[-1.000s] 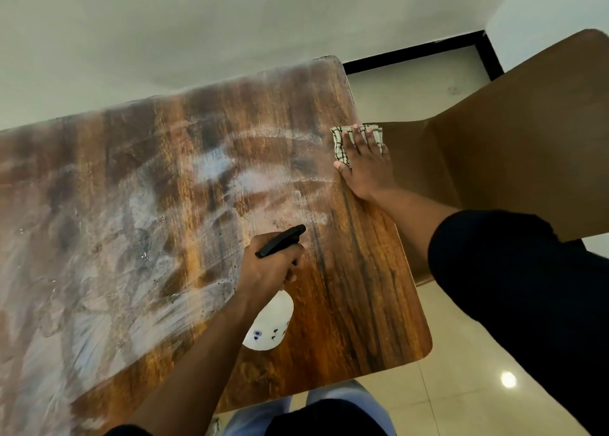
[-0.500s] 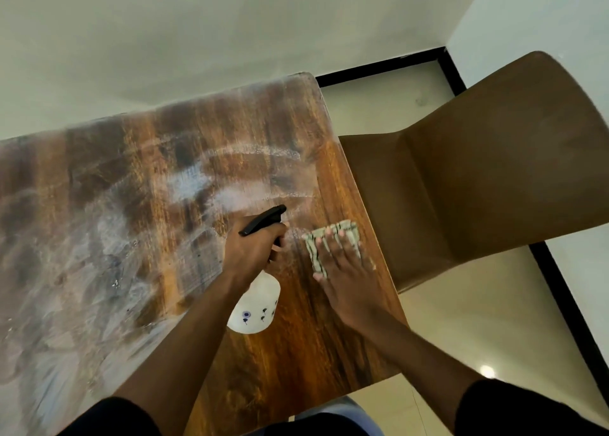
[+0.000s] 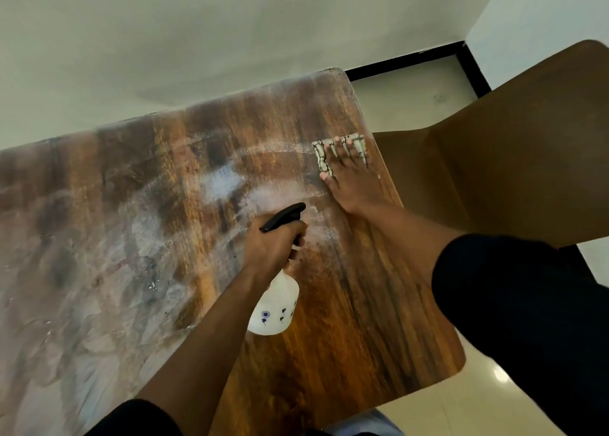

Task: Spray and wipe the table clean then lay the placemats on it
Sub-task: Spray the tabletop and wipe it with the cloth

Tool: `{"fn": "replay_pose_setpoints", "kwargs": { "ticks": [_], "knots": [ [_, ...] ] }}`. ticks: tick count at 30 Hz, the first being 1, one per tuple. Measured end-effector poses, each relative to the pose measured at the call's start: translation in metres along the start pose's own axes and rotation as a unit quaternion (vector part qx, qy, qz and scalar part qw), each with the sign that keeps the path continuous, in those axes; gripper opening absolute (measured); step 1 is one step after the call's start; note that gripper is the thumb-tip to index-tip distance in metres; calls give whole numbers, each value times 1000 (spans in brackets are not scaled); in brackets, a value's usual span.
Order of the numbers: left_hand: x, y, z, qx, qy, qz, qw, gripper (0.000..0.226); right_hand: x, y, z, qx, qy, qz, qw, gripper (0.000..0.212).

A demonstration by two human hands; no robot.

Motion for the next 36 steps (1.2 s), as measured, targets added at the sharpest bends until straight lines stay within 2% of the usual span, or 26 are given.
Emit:
{"fn": "replay_pose_setpoints", "kwargs": {
  "ticks": [5,11,15,18,22,27,32,36],
  "knots": [
    [10,15,5,-4,-10,-12,1000,30,-3,3,0,20,-24,4,999,65],
    [30,35,22,9,-9,-31,999,44,-126,-29,-19,17,-38,8,999,64],
    [43,48,35,-2,-3,-21,1000,37,-204,-60,-24,-22,-81,-23,996,66],
    [51,50,40,-8,-10,-16,1000,37,-216,-70,-21,-30,-94,-33,995,68],
    [66,46,44,-18,-4,-16,1000,31,-181,-59,-9,-43,-74,9,996,66],
    [78,31,58,-14,-2,-25,1000,20,-92,-26,13,-18,-62,41,997,64],
    [103,12,75,-39,-13,-26,999,40,3,9,38,1,-58,39,998,65],
    [124,6,78,-8,2,-22,1000,41,68,32,51,5,-46,42,998,64]
  ]
}}
Point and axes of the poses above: each hand's wrist, its own x-axis towards the middle knuckle, its own y-axis out of the back of the hand, z = x × y, the point moved 10 cm from there along x, towards the middle knuckle, and after that the axes turned 13 degrees about -x, right-handed, at the moved point
